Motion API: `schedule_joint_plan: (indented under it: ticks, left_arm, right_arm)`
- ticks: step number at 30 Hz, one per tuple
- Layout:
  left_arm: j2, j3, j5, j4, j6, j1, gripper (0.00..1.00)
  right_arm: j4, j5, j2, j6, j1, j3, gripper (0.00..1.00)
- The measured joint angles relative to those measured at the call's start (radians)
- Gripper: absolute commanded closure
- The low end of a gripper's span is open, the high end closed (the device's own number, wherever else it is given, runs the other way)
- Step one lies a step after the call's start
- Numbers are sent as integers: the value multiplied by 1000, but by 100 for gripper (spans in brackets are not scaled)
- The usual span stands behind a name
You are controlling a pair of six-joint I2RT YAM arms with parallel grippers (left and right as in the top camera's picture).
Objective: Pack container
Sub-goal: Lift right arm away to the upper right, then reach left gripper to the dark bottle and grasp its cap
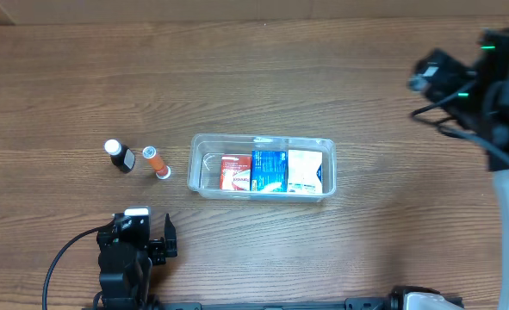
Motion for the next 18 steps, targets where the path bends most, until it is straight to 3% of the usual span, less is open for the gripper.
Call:
schedule_joint_plan:
  ticks: [4,15,18]
  left_arm:
    - [0,0,0,0,0,0,0]
    - [0,0,0,4,7,0,0]
    - [0,-2,17,93,21,0,0]
  right_arm:
    - [-32,-71,11,-39,-115,-1,0]
    - [-33,-109,11,-55,-124,-1,0]
    - [-33,-110,11,-56,-124,-1,0]
